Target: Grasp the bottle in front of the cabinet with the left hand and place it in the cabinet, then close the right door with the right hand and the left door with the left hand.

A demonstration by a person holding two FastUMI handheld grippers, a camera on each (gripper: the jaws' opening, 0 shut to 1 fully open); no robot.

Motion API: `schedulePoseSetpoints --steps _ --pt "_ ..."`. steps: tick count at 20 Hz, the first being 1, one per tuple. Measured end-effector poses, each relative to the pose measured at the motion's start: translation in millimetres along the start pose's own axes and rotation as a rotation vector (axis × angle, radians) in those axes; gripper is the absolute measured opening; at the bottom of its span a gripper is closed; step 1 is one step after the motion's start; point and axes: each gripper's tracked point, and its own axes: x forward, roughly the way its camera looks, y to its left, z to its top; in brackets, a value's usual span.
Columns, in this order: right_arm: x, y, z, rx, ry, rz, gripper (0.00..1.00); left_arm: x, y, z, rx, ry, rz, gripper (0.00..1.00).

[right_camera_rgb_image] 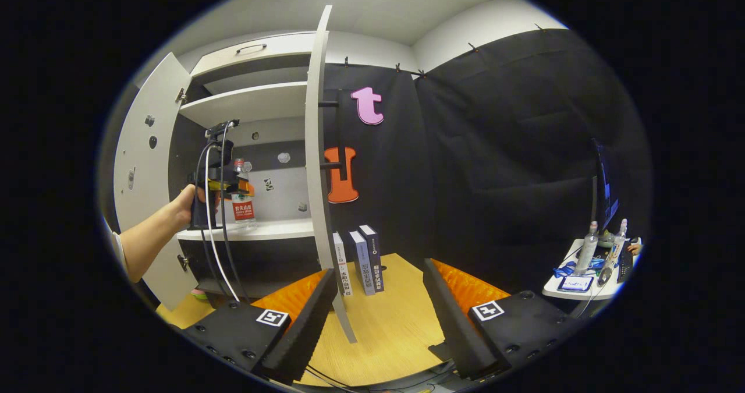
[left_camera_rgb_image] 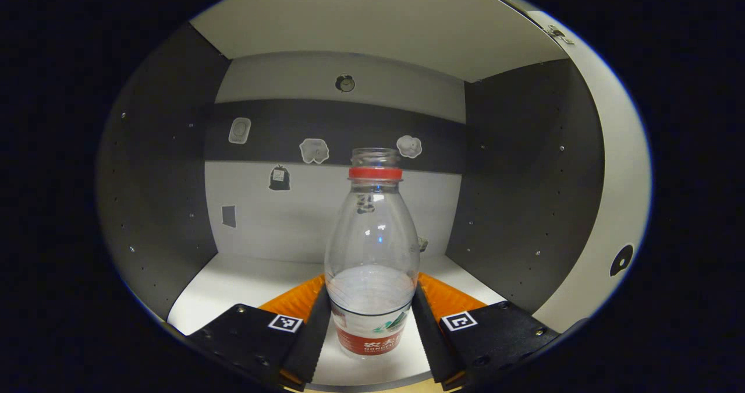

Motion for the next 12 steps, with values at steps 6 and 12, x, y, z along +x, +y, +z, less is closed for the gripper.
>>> schedulePoseSetpoints --steps 6,12 --pt "2 2 -1 -0.002 0.002 0.023 0.89 -1 3 3 0.022 -0.033 0.01 0.86" --pt "8 0 -1 0.006 0.007 0.059 0.98 -41 7 52 0.027 -0.183 0.039 0.95"
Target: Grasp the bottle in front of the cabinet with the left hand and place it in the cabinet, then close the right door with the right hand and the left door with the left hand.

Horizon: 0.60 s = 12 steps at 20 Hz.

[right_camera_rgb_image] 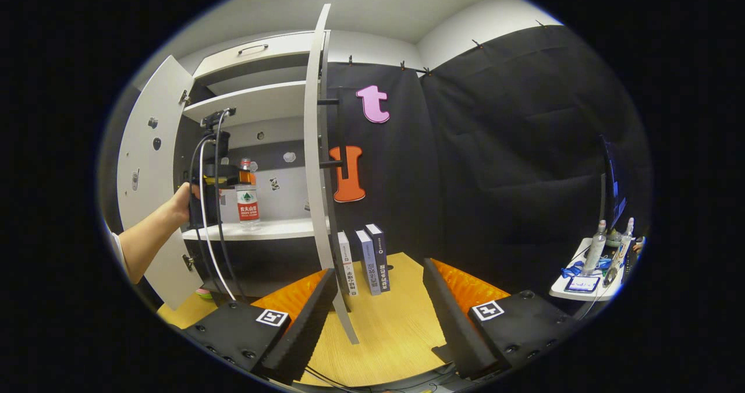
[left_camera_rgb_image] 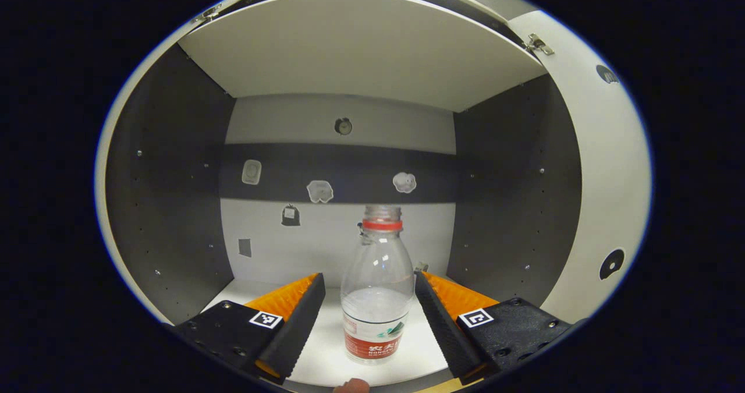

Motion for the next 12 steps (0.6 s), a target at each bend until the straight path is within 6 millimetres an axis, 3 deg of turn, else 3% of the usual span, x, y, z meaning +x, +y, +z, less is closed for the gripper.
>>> schedulePoseSetpoints --steps 7,10,12 --pt "9 6 8 -0.019 0.001 0.122 0.98 -93 0 77 -0.028 -0.175 0.041 0.95" --pt "11 11 10 -0.014 0.003 0.196 0.98 -140 -2 82 -0.047 -0.184 0.059 0.92" --pt "13 11 10 -0.008 0.004 0.237 0.98 -175 -3 70 -0.059 -0.18 0.067 0.94"
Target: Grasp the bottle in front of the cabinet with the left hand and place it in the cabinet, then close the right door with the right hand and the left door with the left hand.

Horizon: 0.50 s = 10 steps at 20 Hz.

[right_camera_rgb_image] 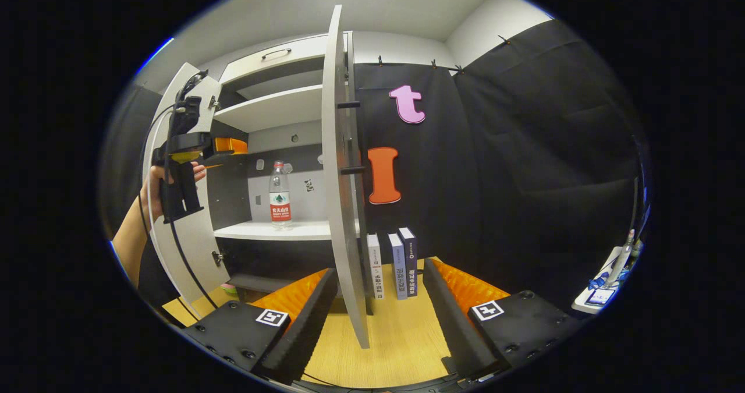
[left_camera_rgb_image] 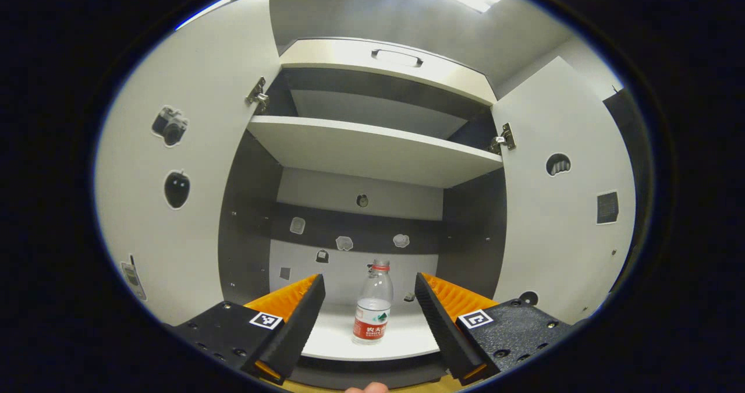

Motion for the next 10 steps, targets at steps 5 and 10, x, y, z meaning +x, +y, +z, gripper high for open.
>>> schedulePoseSetpoints --steps 5,10 --pt "2 5 4 -0.01 -0.008 0.103 0.98 -79 -13 -28 0.042 -0.059 0.034 0.95" --pt "10 -4 2 0.006 0.005 0.133 0.98 -138 -39 -89 0.02 0.014 0.088 0.94"
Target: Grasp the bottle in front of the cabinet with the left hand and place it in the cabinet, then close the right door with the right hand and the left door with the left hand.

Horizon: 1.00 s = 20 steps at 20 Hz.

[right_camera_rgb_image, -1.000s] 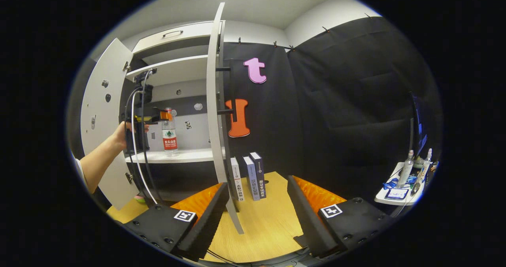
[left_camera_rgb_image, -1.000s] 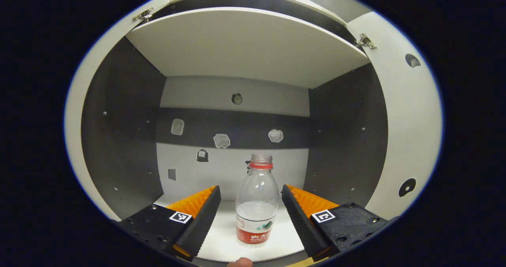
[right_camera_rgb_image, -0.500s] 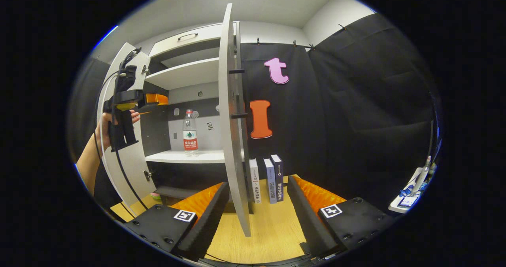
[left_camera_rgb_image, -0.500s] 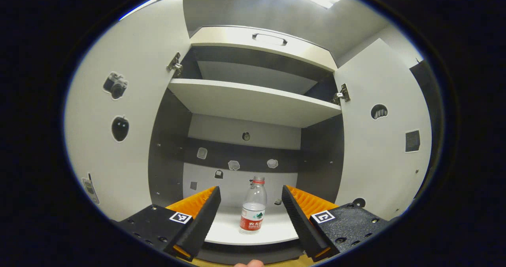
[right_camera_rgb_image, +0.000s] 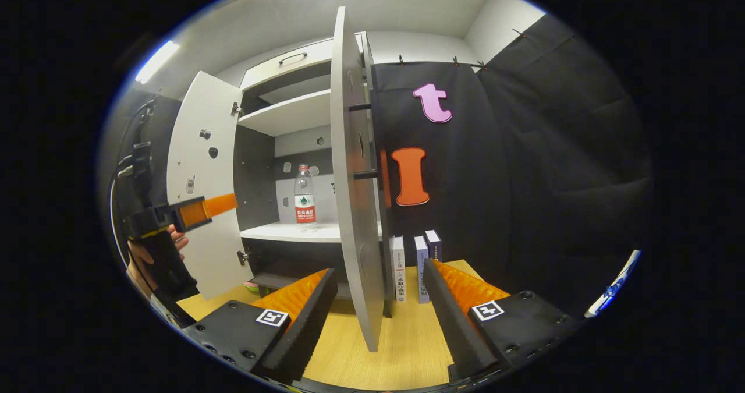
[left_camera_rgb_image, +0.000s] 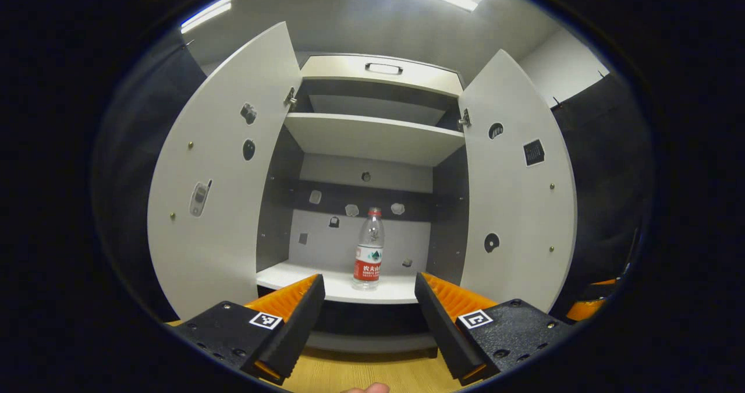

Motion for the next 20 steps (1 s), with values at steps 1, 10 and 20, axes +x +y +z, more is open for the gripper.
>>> schedulePoseSetpoints --steps 1,10,20 --pt "1 -4 -1 0.008 -0.001 -0.014 0.98 -7 -1 -9 -0.016 0.004 0.016 0.95" --pt "27 -86 85 0.003 -0.135 -0.233 0.98 -10 9 -41 0.016 0.036 0.04 0.94" --pt "65 -67 163 -0.036 -0.169 -0.246 0.98 2 48 -45 0.0 0.05 0.017 0.95"
